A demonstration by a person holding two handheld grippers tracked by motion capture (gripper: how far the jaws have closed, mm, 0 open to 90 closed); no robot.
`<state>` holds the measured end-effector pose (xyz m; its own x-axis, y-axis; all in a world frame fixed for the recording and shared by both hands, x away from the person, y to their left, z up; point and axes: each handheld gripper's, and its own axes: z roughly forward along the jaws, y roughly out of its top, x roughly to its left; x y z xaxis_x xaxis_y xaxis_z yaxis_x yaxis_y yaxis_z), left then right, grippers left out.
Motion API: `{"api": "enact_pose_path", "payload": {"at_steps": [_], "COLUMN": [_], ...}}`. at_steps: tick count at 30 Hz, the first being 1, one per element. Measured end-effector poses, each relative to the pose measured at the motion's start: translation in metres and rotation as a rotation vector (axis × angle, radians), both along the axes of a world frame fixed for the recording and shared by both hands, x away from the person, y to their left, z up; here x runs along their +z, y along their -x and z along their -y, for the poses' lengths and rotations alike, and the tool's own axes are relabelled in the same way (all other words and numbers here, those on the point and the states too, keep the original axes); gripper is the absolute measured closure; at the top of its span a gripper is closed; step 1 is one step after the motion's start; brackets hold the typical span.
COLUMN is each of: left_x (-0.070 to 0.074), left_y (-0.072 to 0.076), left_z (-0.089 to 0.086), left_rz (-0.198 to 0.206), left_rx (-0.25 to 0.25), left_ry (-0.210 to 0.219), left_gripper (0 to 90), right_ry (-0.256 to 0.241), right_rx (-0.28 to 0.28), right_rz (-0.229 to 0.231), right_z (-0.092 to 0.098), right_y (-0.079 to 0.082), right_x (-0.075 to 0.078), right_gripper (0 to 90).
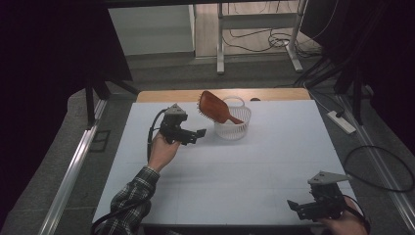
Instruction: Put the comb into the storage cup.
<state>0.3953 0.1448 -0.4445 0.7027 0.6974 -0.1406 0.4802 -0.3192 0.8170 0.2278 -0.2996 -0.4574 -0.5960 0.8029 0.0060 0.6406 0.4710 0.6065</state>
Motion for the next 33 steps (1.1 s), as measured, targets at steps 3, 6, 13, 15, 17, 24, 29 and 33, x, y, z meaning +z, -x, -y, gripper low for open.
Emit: {"api": "enact_pose_path", "payload": {"at_steps": [3,6,13,15,17,24,29,33], "left_x": [0.000,0.000,-0.003,-0.004,-0.005,-0.006,-0.004,-0.003], "left_y": [0.002,0.003,0.009,0.011,0.012,0.019,0.024,0.028], "left_z": [-0.001,-0.002,-0.002,-0.004,-0.005,-0.010,-0.012,-0.014], "left_rz": [-0.007,-0.011,-0.016,-0.022,-0.021,-0.032,-0.031,-0.028], "left_rx": [0.000,-0.003,-0.005,-0.002,-0.002,-0.004,-0.005,-0.003], "left_ry": [0.002,-0.006,-0.020,-0.021,-0.020,-0.017,-0.006,-0.007], "left_gripper": [0.0,0.0,0.0,0.0,0.0,0.0,0.0,0.0], "right_ry": [0.002,0.002,0.004,0.004,0.004,0.005,0.005,0.004], "right_rx": [0.001,0.000,-0.005,-0.004,-0.004,-0.002,-0.005,-0.010], "right_rz": [0.000,0.001,0.003,0.004,0.004,0.008,0.010,0.012], "right_z": [0.000,0.000,0.000,0.000,0.000,0.000,0.000,0.000], "right_y": [0.000,0.000,0.000,0.000,0.000,0.001,0.001,0.001], "right_x": [0.000,0.000,0.000,0.000,0.000,0.001,0.001,0.001], "right_gripper": [1.0,1.0,0.5,0.4,0.4,0.3,0.3,0.2]}}
